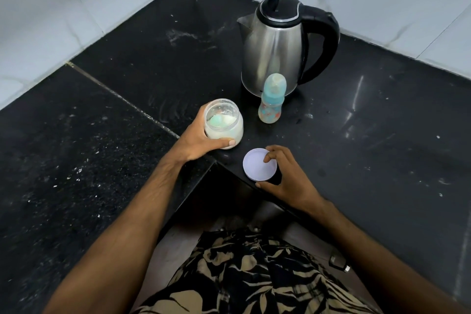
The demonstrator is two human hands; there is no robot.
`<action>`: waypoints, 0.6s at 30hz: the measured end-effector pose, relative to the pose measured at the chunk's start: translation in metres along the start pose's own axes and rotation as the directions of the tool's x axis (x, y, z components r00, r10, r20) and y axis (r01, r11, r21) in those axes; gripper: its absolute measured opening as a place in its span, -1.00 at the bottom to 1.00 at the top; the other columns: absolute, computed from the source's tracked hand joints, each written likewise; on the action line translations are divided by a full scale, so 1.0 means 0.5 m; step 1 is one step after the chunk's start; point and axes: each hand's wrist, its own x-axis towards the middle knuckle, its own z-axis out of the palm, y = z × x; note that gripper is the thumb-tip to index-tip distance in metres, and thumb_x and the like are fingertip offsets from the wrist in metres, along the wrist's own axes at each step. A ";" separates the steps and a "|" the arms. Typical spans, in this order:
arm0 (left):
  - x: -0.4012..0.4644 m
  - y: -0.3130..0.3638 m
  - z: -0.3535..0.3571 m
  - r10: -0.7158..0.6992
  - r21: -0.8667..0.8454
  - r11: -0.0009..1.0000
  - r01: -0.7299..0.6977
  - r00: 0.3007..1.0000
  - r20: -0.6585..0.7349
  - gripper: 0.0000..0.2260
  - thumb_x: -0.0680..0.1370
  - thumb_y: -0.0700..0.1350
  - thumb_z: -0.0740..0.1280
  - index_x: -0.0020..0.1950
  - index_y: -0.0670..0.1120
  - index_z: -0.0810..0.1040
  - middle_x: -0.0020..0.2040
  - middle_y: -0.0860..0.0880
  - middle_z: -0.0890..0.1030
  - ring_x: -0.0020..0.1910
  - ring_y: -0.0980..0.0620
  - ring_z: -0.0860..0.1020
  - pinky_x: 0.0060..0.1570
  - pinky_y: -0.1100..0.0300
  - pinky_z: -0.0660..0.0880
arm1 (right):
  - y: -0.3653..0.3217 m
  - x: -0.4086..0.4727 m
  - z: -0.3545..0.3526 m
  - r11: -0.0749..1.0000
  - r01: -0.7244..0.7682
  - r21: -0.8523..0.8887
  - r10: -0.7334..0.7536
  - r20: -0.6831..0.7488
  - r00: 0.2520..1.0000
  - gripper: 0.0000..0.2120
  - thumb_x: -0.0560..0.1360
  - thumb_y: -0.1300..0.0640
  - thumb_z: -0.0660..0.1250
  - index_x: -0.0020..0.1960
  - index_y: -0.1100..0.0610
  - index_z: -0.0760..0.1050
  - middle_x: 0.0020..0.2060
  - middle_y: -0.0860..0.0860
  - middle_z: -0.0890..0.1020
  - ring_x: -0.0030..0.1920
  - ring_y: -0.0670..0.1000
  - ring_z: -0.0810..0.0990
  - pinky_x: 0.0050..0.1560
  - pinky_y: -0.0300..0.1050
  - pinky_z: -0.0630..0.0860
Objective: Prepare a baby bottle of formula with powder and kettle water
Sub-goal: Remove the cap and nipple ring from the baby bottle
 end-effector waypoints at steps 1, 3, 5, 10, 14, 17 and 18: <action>-0.001 0.003 0.000 -0.007 -0.001 1.000 0.007 1.000 0.003 -0.13 0.22 0.07 0.62 0.45 0.09 0.28 0.27 0.27 0.49 0.28 0.32 0.45 0.22 0.46 0.36 | 0.002 0.000 0.001 1.000 -0.006 -0.002 0.006 0.007 1.000 -0.42 0.31 0.13 0.62 0.21 0.08 0.39 0.37 -0.01 0.34 0.31 -0.09 0.36 0.18 -0.40 0.33; -0.003 0.008 -0.001 -0.015 -0.003 1.000 0.015 1.000 0.013 -0.10 0.22 0.08 0.62 0.47 0.04 0.27 0.28 0.25 0.48 0.27 0.35 0.45 0.20 0.49 0.36 | 0.004 0.000 0.002 1.000 -0.012 -0.002 0.012 0.029 1.000 -0.32 0.29 0.10 0.64 0.29 0.11 0.38 0.40 0.03 0.32 0.32 -0.13 0.30 0.23 -0.54 0.22; -0.004 0.011 -0.003 -0.025 0.003 1.000 0.025 0.999 0.027 -0.06 0.22 0.04 0.64 0.49 -0.01 0.24 0.30 0.25 0.44 0.27 0.39 0.43 0.19 0.51 0.35 | 0.004 0.000 0.001 1.000 -0.008 0.009 0.007 0.040 0.999 -0.24 0.29 0.05 0.65 0.36 0.12 0.35 0.39 0.01 0.30 0.33 -0.16 0.28 0.26 -0.58 0.16; -0.021 0.030 -0.004 -0.090 -0.056 0.994 0.089 0.996 -0.022 0.09 0.23 0.05 0.61 0.60 0.01 0.03 0.49 0.09 0.31 0.46 0.19 0.30 0.47 0.16 0.25 | -0.007 0.004 -0.014 0.987 -0.068 0.145 0.075 -0.041 0.996 -0.41 0.43 -0.15 0.48 0.35 -0.11 0.29 0.30 -0.12 0.38 0.29 -0.31 0.37 0.21 -0.51 0.30; -0.039 0.068 0.006 -0.045 -0.057 0.998 0.035 0.981 -0.191 0.04 0.23 0.24 0.53 0.59 0.08 0.09 0.57 0.04 0.21 0.53 0.16 0.20 0.51 0.08 0.20 | -0.002 0.035 -0.049 0.948 -0.156 0.277 0.196 -0.120 0.973 -0.42 0.50 -0.04 0.46 0.43 -0.04 0.29 0.31 -0.10 0.45 0.27 -0.22 0.48 0.20 -0.39 0.42; -0.024 0.107 0.002 0.046 0.052 0.998 -0.036 0.979 -0.201 -0.05 0.28 0.29 0.50 0.57 0.13 0.14 0.56 0.13 0.23 0.50 0.23 0.21 0.41 0.29 0.22 | 0.000 0.068 -0.084 0.930 -0.163 0.329 0.234 -0.190 0.953 -0.46 0.51 0.02 0.46 0.40 -0.03 0.31 0.26 -0.07 0.49 0.22 -0.17 0.53 0.14 -0.32 0.48; -0.013 0.123 -0.001 0.074 0.094 0.994 -0.057 0.979 -0.191 -0.07 0.29 0.30 0.49 0.56 0.14 0.16 0.55 0.15 0.25 0.49 0.26 0.22 0.34 0.38 0.20 | 0.000 0.078 -0.095 0.925 -0.159 0.344 0.242 -0.211 0.947 -0.48 0.51 0.04 0.46 0.38 -0.05 0.32 0.25 -0.05 0.50 0.21 -0.16 0.53 0.12 -0.30 0.50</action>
